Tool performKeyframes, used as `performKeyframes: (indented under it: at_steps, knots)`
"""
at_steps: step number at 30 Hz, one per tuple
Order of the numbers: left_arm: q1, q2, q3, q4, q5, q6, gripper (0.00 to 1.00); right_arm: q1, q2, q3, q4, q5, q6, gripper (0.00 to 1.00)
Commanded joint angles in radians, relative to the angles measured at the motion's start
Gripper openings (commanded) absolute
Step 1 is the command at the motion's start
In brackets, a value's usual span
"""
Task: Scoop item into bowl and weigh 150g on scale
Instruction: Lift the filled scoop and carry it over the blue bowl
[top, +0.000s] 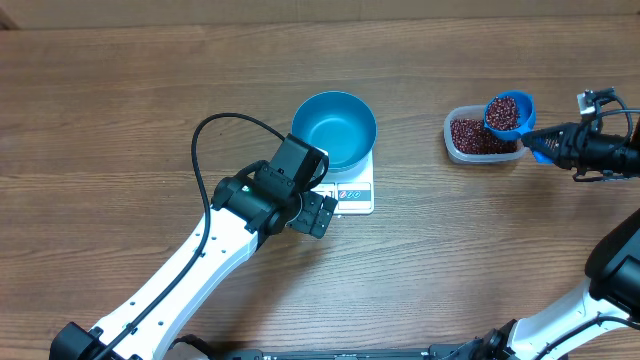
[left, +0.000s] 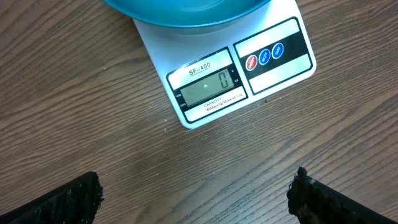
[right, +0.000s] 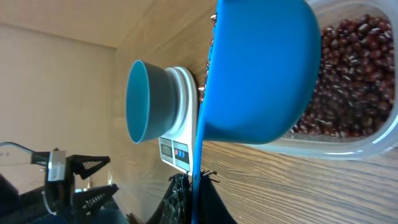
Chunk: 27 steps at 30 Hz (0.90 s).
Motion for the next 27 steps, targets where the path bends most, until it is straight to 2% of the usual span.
performKeyframes:
  at_steps: [1,9,13,27]
  knots:
    - [0.006,-0.013,-0.001,0.001,0.009,0.019,1.0,-0.002,-0.02,0.004,-0.014,-0.104,-0.027,0.04]
    - [0.006,-0.013,-0.001,0.001,0.009,0.019,0.99,-0.002,-0.02,0.037,-0.067,-0.169,-0.035,0.03]
    - [0.006,-0.014,-0.001,0.001,0.009,0.019,1.0,-0.002,-0.02,0.037,-0.101,-0.204,-0.087,0.03]
    - [0.006,-0.013,-0.001,0.001,0.009,0.019,1.0,0.0,-0.02,0.038,-0.116,-0.277,-0.085,0.04]
